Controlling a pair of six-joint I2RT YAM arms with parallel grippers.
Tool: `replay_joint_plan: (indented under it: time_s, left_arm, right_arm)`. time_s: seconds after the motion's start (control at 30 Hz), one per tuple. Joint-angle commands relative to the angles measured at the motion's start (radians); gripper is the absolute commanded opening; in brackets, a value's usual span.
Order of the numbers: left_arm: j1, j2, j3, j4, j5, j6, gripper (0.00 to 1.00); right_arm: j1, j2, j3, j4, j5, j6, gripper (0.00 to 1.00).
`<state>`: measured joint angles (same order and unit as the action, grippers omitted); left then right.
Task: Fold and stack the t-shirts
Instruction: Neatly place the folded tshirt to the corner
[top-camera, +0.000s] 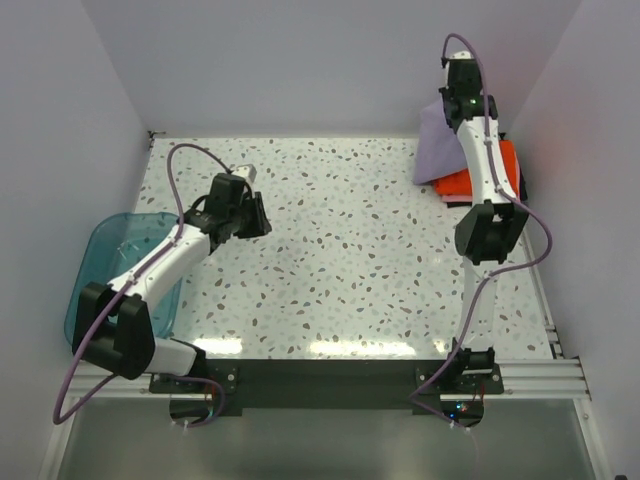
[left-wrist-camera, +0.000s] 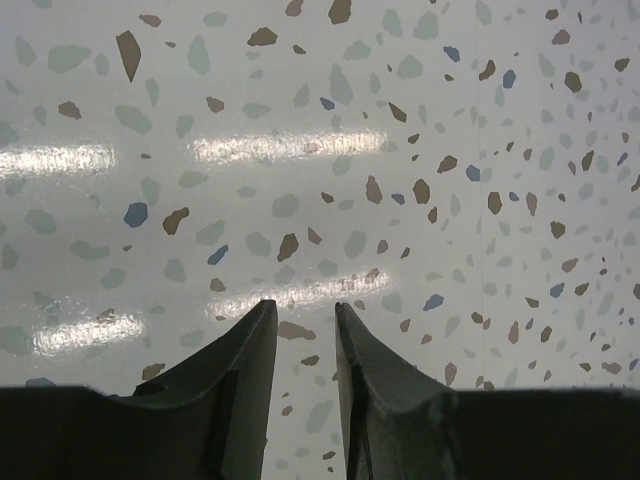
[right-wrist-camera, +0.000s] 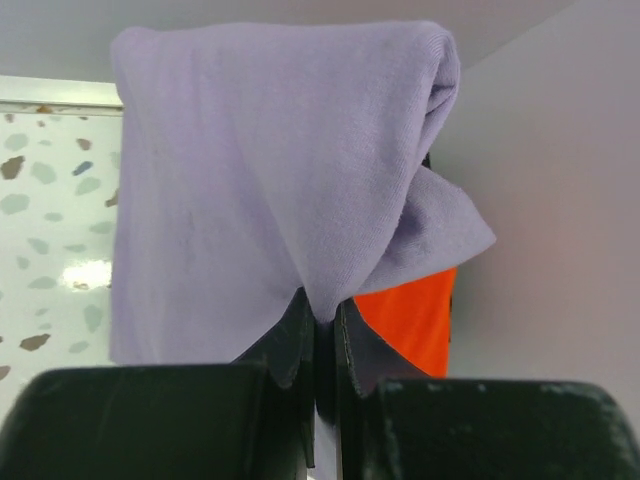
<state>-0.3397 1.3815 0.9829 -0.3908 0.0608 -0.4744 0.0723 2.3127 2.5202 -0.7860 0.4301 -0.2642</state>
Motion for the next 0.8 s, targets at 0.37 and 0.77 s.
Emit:
replay_joint_plan:
  time_s: [0.37, 0.77]
  left_arm:
    - [0.008, 0.044, -0.021, 0.023, 0.074, 0.023, 0.35]
    - [0.008, -0.005, -0.032, 0.044, 0.096, 0.017, 0.46]
  right_arm:
    - [-0.221, -0.075, -0.084, -0.021, 0.098, 0.287, 0.14]
    - [-0.154, -0.392, -0.467, 0.074, -0.093, 0.514, 0.99]
